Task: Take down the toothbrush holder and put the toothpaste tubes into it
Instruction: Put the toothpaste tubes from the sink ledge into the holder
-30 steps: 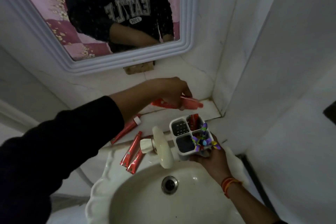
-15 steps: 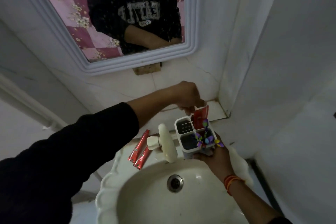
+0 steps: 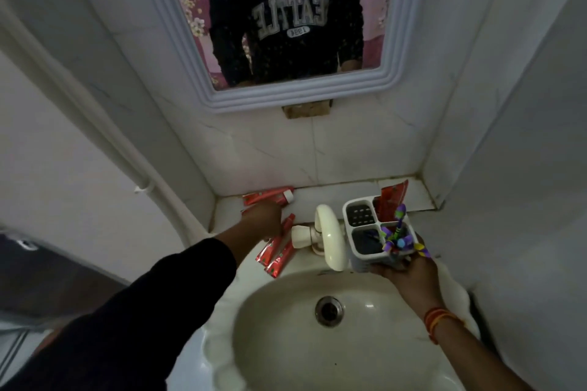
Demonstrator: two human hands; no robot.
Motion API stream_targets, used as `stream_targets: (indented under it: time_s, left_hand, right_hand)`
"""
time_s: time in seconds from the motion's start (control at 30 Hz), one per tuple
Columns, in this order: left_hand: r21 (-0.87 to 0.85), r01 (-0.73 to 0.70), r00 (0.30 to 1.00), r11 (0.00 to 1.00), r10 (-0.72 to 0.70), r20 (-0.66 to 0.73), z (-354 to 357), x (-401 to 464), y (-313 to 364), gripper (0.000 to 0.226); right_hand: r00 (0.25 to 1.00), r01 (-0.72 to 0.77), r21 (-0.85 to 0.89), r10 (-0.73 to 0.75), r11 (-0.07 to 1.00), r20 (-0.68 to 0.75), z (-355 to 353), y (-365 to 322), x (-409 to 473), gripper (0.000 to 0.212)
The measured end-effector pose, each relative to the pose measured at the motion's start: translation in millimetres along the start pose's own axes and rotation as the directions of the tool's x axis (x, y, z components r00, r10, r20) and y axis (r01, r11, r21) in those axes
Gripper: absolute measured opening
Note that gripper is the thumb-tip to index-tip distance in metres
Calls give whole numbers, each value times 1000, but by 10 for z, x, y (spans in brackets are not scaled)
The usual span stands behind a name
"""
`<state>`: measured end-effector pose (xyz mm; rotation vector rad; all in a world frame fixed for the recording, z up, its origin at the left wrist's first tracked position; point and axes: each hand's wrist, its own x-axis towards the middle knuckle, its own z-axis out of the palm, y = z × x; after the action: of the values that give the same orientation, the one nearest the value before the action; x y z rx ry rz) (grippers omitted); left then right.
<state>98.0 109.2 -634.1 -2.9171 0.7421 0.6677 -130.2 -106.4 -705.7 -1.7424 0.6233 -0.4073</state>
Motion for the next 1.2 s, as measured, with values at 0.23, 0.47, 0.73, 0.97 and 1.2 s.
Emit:
stream_targets:
  time_s: [0.23, 0.47, 0.73, 0.97, 1.2]
  left_hand:
    - [-100, -35, 989, 994, 20, -144, 244, 103, -75, 45]
    - [-399, -232, 956, 887, 132, -261, -750, -320, 304, 46]
    - [102, -468, 882, 878, 471, -3, -1182, -911, 1440, 38]
    - [104, -442, 890, 891, 450, -74, -876, -897, 1587, 39]
    - [-324, -274, 884, 905, 104, -456, -787, -721, 531, 23]
  right_hand:
    - [1000, -5, -57, 6, 998, 6, 12, 91, 41, 87]
    - [1000, 5, -41, -4, 999, 17, -1, 74, 28, 88]
    - [1000, 21, -75, -20, 997, 14, -10, 133, 43, 87]
    - [997, 74, -76, -75, 994, -8, 4, 115, 40, 84]
    - [1000, 30, -51, -29, 998, 9, -1, 124, 59, 88]
